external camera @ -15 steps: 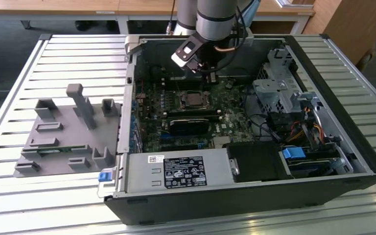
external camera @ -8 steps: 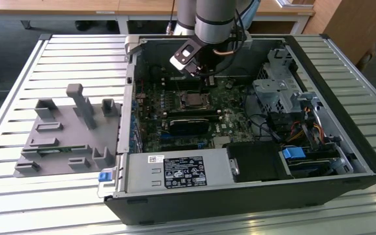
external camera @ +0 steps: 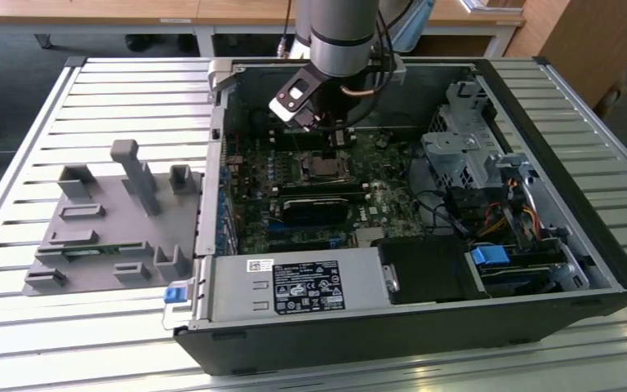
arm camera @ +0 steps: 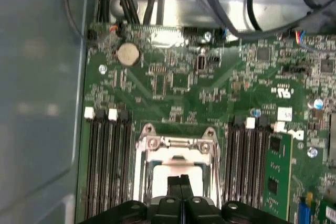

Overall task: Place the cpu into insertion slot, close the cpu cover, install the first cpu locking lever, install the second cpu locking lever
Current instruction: 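Close the cpu cover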

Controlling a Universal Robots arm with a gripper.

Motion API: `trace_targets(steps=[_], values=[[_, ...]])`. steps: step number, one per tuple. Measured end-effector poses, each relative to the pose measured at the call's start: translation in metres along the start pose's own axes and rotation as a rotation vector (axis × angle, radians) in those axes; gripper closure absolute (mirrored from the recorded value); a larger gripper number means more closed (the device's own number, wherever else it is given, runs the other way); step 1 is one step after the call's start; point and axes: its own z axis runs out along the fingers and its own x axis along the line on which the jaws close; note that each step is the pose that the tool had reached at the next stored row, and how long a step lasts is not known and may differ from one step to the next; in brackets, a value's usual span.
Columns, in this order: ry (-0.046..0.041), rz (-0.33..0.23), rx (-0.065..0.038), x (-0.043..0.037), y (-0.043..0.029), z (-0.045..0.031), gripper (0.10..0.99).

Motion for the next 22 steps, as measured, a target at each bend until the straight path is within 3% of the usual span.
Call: trace_targets(steps=[5,22], values=[[0.0002,0.000,0.000,0.0004,-0.0077,0.0013,0.980],[0.0000,0.000,0.000,0.0026,-0.0216,0.0138,0.980]])
